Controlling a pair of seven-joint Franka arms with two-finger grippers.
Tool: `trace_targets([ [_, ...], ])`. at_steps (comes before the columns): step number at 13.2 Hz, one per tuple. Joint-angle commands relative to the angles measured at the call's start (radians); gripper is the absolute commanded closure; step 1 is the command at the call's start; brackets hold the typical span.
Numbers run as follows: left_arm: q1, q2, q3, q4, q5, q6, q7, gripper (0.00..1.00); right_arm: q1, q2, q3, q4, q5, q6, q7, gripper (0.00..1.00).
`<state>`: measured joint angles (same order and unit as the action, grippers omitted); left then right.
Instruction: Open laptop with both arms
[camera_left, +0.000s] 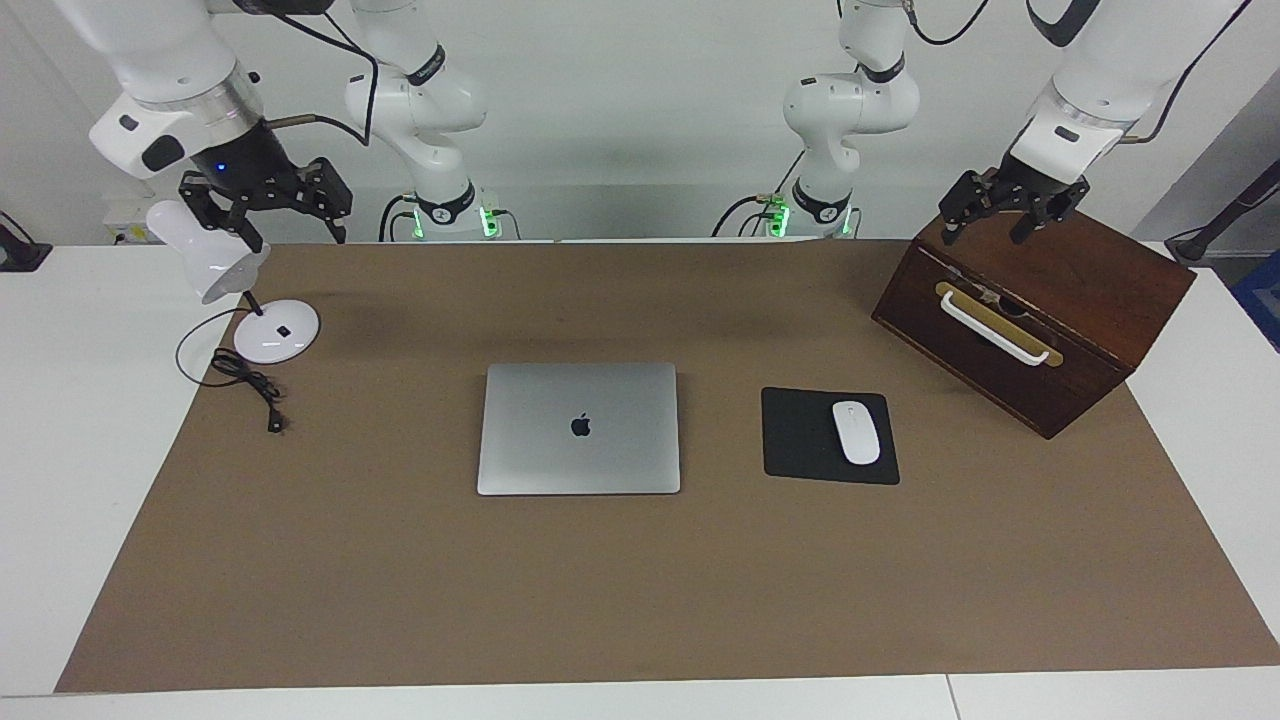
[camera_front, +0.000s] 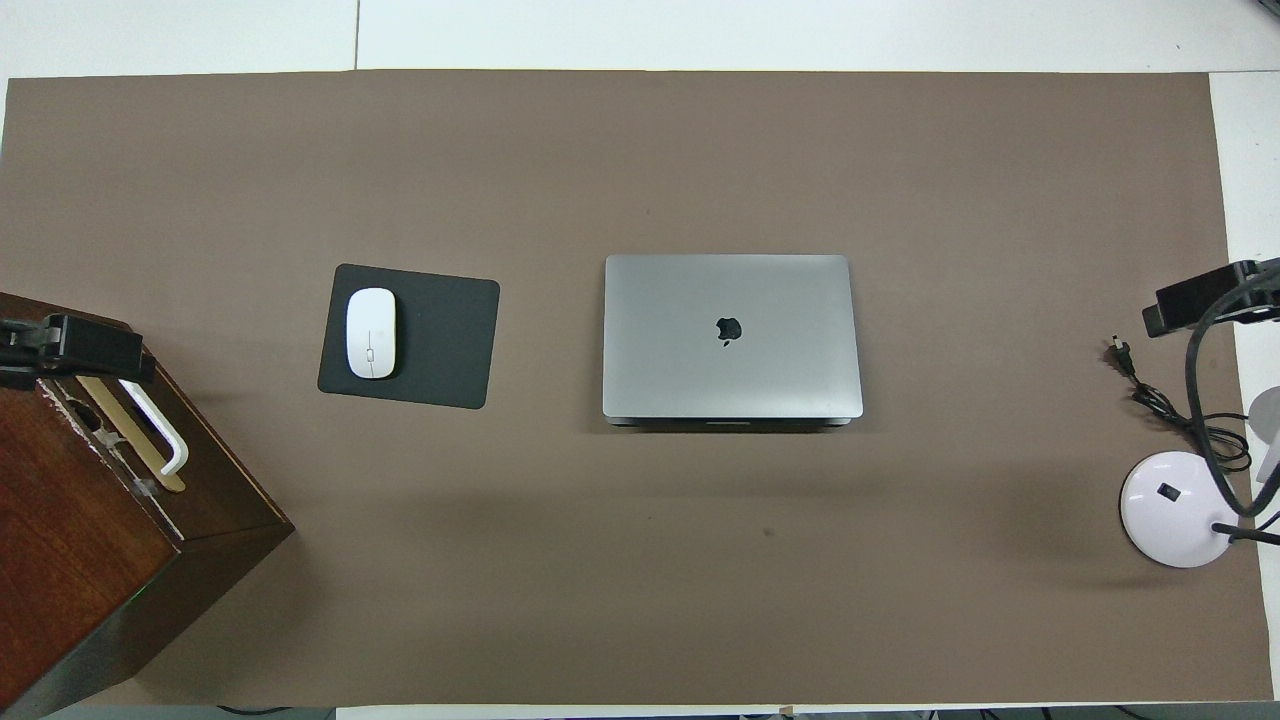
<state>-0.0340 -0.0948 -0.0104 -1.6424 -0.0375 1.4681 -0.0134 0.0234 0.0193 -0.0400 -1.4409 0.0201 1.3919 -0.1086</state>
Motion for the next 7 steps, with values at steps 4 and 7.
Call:
trace_targets([
  [4,-0.007,-0.005,0.001,0.009,0.024,-0.008,-0.003,0.00,0.006,0.005,-0.009,0.016,0.015,-0.014,0.017,0.00],
  [7,-0.006,-0.005,0.001,0.009,0.024,-0.008,-0.003,0.00,0.006,0.005,-0.001,0.016,0.011,-0.007,0.017,0.00],
])
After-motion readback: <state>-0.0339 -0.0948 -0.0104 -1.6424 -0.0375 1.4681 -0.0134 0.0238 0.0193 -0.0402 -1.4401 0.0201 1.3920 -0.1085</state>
